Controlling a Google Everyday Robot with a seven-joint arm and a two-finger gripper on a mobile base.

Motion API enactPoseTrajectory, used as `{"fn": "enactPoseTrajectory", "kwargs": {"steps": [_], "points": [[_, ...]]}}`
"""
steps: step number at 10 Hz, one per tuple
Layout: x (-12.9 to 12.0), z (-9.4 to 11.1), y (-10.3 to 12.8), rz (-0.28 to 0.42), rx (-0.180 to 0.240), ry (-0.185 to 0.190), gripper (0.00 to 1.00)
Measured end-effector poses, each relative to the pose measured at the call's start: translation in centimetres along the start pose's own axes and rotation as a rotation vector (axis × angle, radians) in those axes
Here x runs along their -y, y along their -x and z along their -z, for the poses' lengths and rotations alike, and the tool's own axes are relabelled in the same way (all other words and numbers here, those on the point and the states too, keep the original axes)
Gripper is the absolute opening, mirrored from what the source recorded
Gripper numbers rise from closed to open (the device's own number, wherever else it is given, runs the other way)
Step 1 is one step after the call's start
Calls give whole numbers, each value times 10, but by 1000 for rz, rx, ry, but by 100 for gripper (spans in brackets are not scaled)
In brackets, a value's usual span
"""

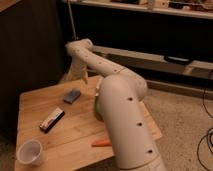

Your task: Place the white sponge in the ceramic cup

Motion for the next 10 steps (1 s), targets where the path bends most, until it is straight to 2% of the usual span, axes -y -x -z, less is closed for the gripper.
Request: {"fn": "enactPoseTrajectory", "kwargs": {"steps": [2,3,6,10], "points": [[18,-8,8,-23,7,20,74],[19,-12,13,-36,8,35,74],[-1,-39,30,-81,47,63,74],[-4,-66,37,-118,94,62,74]]}}
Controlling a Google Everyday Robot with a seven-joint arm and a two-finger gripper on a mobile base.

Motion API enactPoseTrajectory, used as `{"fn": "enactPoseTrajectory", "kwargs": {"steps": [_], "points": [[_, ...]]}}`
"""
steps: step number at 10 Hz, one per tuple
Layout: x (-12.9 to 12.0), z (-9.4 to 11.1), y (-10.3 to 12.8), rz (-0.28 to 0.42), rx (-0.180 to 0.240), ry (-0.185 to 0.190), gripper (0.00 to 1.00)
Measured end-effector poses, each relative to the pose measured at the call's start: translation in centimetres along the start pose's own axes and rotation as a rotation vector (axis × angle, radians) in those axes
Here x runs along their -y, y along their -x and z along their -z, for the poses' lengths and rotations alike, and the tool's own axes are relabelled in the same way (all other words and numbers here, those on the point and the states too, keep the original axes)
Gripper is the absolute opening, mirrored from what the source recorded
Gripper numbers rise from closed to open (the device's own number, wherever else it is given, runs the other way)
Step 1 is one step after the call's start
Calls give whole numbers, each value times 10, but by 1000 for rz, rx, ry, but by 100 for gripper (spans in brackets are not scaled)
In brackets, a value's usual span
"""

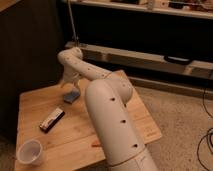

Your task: Place the white sponge in the ceramic cup

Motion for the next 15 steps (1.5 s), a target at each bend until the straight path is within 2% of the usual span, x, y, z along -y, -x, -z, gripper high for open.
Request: {"fn": "enactPoseTrajectory", "kwargs": {"steps": [5,9,11,14,15], "points": [[-2,-27,5,-34,41,40,74],[-2,-38,9,-26,87,34,72],[-1,-42,11,-16,109,29,58],[0,-44,11,-14,126,20,24],[0,-41,12,6,115,-4,17]]}}
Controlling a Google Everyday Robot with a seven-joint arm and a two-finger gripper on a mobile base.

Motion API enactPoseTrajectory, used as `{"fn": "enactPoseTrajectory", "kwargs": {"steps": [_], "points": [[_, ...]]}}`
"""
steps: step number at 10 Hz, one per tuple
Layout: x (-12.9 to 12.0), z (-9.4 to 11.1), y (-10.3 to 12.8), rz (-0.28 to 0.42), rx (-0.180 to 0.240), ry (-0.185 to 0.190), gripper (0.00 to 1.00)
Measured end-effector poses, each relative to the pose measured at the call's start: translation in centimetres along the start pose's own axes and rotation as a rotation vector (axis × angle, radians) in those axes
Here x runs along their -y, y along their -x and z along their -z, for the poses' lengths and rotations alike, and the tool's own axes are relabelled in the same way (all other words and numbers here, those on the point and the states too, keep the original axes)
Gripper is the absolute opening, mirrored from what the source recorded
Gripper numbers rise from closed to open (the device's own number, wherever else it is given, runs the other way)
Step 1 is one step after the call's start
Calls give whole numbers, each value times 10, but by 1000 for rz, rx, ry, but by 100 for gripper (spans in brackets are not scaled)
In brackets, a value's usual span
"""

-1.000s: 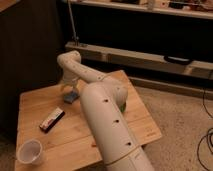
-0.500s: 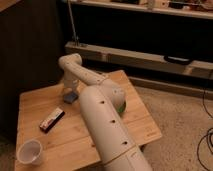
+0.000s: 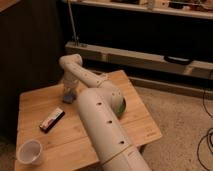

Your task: Place the white sponge in the ceramic cup

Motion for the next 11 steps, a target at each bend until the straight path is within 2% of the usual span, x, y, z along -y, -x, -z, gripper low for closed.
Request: {"fn": "enactPoseTrajectory", "kwargs": {"steps": [1,2,3,5,6,9,11], "points": [[1,4,2,38,-21,-43,16],[1,16,9,130,-60,-130,16],[0,34,21,270,-111,-229,16],[9,76,53,506,-180,-398,16],[14,99,78,640,-214,-488,16],[37,131,159,966,-254,-691,16],[51,139,209,1146,-241,-787,16]]}}
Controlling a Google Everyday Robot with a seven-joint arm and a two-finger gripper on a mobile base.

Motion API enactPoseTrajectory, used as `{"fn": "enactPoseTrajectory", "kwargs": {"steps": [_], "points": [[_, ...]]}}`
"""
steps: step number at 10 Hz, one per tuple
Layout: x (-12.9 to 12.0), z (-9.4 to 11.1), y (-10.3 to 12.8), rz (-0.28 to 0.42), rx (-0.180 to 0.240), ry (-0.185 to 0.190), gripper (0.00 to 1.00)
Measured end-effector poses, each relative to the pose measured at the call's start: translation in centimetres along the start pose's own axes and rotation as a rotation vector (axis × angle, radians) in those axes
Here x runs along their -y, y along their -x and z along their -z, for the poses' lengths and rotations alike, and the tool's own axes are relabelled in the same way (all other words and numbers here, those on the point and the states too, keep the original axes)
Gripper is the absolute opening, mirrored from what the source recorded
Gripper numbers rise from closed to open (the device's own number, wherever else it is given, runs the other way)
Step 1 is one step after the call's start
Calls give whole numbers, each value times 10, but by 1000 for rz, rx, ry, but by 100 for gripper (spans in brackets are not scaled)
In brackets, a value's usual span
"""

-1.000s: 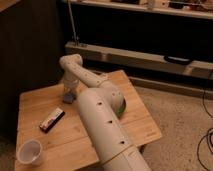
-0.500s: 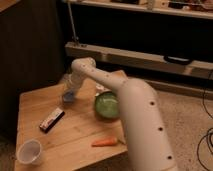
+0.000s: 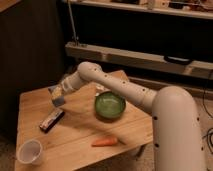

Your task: Place the white sponge in the ceramic cup

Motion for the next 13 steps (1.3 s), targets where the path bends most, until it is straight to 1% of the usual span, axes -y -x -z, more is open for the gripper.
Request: {"fn": "enactPoseTrajectory", "kwargs": {"steps": [1,2,3,5,6,7,8,9,10,11,13], "points": [[23,-10,4,74,15,-46,16],[37,-14,8,118,22,-73,16],[44,-15,9,144,24,-88,16],[44,-16,10,143,22,-91,16],[37,-15,15,128,0,-96,16],[28,-15,23,134,-42,-130,16],[23,-24,32,186,-88,-211,16],[27,-32,37,247,-123,-282,16],[37,-40,41,306,-149,-340,16],[54,-45,42,384,-174,-392,16],[83,-43,33,508,-196,-459,16]]}}
